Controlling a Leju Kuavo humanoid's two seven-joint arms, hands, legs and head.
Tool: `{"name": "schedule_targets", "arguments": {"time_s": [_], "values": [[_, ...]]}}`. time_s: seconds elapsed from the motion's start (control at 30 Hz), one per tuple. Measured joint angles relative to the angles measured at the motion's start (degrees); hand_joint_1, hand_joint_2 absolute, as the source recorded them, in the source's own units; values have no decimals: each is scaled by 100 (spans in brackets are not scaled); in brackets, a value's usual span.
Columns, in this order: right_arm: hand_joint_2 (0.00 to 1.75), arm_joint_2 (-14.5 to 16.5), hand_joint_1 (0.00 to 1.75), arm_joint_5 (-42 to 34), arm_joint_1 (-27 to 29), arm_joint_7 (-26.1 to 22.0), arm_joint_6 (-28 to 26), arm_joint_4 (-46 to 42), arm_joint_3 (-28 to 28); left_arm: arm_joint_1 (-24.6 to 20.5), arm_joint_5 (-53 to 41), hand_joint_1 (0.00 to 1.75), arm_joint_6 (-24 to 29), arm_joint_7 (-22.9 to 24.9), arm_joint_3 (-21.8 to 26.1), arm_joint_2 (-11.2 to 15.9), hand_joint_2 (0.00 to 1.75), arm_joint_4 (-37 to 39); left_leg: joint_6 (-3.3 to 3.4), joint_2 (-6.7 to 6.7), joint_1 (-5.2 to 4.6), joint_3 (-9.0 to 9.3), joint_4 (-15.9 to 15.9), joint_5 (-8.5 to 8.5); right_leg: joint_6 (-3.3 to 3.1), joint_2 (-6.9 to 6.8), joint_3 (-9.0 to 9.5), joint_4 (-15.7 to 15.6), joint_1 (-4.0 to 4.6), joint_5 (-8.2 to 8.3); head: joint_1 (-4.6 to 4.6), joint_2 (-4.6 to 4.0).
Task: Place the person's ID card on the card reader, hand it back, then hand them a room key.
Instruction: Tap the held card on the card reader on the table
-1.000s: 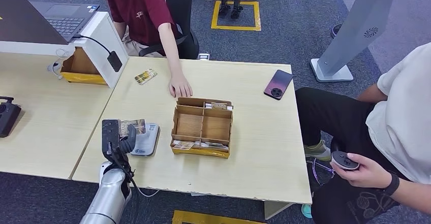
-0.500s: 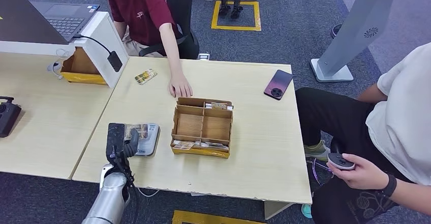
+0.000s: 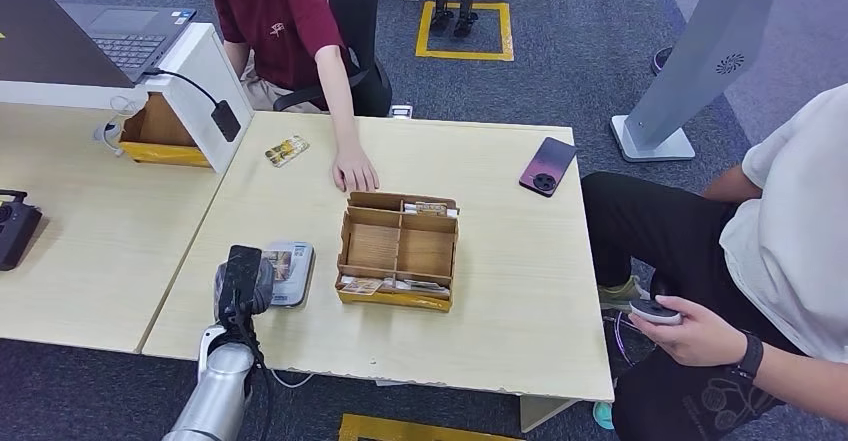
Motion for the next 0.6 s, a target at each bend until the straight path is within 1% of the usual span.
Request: {"name": "schedule_targets", "arguments": {"time_s": [0.1, 0.33, 0.6], "values": [[175, 1, 0, 0, 0, -8, 3, 0, 1, -8, -372, 175, 283, 86, -16, -19, 175, 112, 0, 0, 0, 1, 0, 0, 0, 0, 0, 0, 0, 0, 1, 0], [175, 1, 0, 0, 0, -20, 8, 0, 3, -30, -547, 175, 414, 136, -26, -51, 175, 239, 0, 0, 0, 3, 0, 0, 0, 0, 2, 0, 0, 0, 0, 0], [175, -1, 0, 0, 0, -32, 27, -2, 26, -76, -1283, 175, 814, 283, -28, -82, 175, 419, 0, 1, 0, 5, 0, 0, 0, 0, 3, 0, 0, 0, 1, 0]]}}
